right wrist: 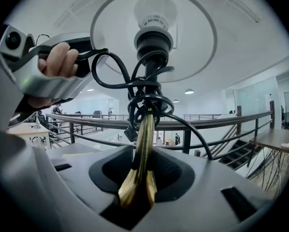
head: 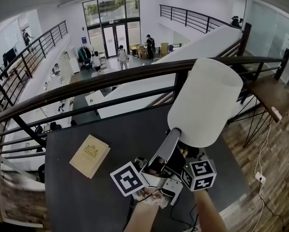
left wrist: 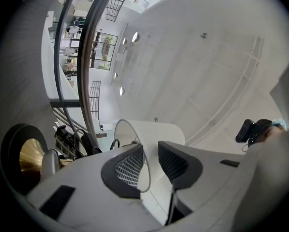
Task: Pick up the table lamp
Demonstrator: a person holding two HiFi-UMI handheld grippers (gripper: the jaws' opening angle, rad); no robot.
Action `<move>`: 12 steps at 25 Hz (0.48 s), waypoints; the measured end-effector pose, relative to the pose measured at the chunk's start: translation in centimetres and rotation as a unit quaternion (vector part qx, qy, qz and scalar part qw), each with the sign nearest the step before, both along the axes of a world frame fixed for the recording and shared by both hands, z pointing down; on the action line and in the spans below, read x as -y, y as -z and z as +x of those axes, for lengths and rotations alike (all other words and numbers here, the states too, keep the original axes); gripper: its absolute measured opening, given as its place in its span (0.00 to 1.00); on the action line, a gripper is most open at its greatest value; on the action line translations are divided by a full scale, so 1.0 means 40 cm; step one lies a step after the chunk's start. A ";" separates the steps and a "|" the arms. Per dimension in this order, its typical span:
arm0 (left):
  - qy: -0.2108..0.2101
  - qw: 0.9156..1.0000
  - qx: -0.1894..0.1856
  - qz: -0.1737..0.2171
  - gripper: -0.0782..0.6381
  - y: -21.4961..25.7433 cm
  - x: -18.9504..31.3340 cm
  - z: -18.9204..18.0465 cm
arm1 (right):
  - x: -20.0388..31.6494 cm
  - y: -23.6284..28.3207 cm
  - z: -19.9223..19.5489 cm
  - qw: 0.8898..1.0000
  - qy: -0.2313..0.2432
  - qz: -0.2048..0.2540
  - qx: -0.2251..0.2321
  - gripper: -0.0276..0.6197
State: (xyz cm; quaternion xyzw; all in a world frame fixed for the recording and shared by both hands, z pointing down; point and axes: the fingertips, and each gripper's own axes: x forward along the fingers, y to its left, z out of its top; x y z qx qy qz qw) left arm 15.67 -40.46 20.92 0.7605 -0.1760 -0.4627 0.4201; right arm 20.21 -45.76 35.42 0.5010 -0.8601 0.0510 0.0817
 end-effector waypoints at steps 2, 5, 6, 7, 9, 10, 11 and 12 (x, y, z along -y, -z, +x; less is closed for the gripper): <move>-0.001 1.000 0.000 0.001 0.26 0.003 -0.003 -0.001 | -0.001 0.004 -0.001 1.000 -0.002 0.001 0.001 0.26; -0.002 1.000 -0.001 0.004 0.26 0.008 -0.003 0.002 | 0.002 0.009 0.004 1.000 -0.003 0.005 0.001 0.26; -0.002 1.000 -0.001 0.004 0.27 0.008 -0.002 0.003 | 0.003 0.010 0.006 1.000 -0.003 0.006 0.001 0.26; -0.003 1.000 -0.002 0.004 0.27 0.008 -0.001 0.003 | 0.004 0.011 0.006 1.000 -0.003 0.006 0.001 0.26; -0.004 1.000 -0.003 0.003 0.27 0.007 0.000 0.001 | 0.004 0.011 0.006 1.000 -0.004 0.006 0.000 0.26; -0.004 1.000 -0.002 0.003 0.26 0.008 -0.001 0.000 | 0.003 0.011 0.006 1.000 -0.004 0.006 0.000 0.26; -0.004 1.000 -0.002 0.003 0.27 0.008 -0.003 0.001 | 0.001 0.011 0.007 1.000 -0.005 0.007 0.001 0.26; -0.005 1.000 -0.001 0.003 0.27 0.007 -0.004 0.002 | -0.002 0.010 0.009 1.000 -0.005 0.007 0.001 0.26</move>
